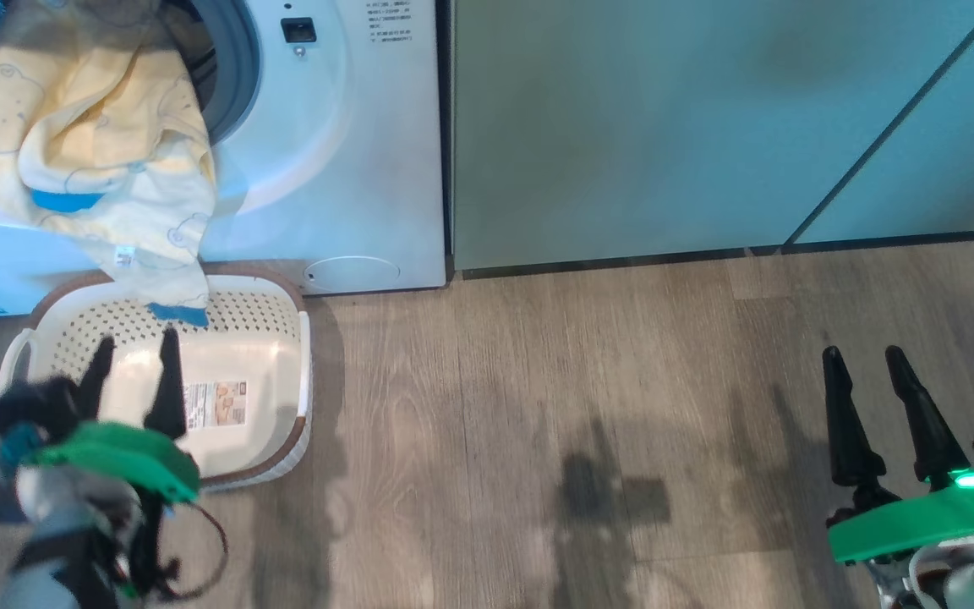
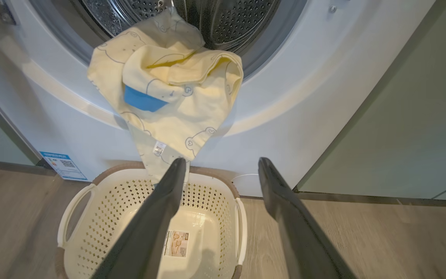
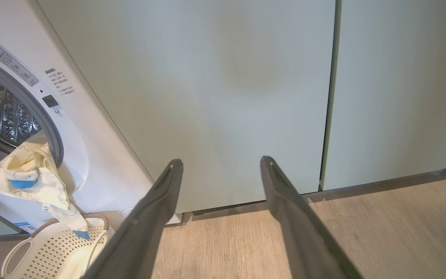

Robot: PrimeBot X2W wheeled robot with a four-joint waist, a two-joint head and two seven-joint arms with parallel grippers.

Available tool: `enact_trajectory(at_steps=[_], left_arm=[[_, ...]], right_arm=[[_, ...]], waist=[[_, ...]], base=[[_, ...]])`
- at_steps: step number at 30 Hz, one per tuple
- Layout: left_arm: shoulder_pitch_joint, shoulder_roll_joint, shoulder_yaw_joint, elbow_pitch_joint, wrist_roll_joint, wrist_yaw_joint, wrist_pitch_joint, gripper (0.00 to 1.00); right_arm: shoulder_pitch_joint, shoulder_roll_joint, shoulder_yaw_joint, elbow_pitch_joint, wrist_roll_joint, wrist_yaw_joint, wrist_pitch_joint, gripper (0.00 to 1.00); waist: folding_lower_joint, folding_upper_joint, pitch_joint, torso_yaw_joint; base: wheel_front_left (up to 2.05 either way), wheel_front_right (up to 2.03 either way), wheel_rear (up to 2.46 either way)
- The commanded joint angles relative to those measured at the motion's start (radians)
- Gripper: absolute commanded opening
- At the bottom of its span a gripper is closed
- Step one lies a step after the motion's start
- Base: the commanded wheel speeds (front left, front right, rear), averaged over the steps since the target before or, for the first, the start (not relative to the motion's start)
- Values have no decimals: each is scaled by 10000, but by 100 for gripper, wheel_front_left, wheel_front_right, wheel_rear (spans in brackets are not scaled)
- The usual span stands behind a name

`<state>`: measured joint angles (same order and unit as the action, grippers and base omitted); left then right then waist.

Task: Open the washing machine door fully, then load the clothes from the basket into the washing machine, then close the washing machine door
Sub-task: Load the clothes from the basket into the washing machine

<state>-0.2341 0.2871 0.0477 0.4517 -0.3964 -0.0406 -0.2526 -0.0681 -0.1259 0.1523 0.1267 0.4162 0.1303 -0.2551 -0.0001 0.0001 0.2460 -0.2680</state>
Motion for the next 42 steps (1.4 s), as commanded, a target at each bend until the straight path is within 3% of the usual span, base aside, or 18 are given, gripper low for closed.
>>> enact_trajectory(at_steps=[1,10,17,32,42], left_arm=[[135,-13,645,-608,216,37,-90,100],[1296,-1126,2384,-1758,1242,-443,-91,100],[1535,-1676,3202,-1989,1838,-766,-91,100],[1471,-1936,3385,-1674,2148,-896,-91,100],[-23,-1573,2982,264,2445,-900,-91,100]], right_arm=[[-72,-147,116,-345,-57,4,-67,100],[-125,-103,76,-370,-22,4,-67,100],[-131,-90,69,-343,-19,4,-67,100],[-149,-97,147,-314,21,4,-67,100],[-529,-155,391,-400,64,4,-67,100]], waist=[[1,-1,18,23],[1,-1,167,113],[1,-1,127,241],[1,-1,146,195],[1,-1,1054,-39]], base=[[0,0,0],[0,0,0],[0,0,0],[0,0,0],[0,0,0]])
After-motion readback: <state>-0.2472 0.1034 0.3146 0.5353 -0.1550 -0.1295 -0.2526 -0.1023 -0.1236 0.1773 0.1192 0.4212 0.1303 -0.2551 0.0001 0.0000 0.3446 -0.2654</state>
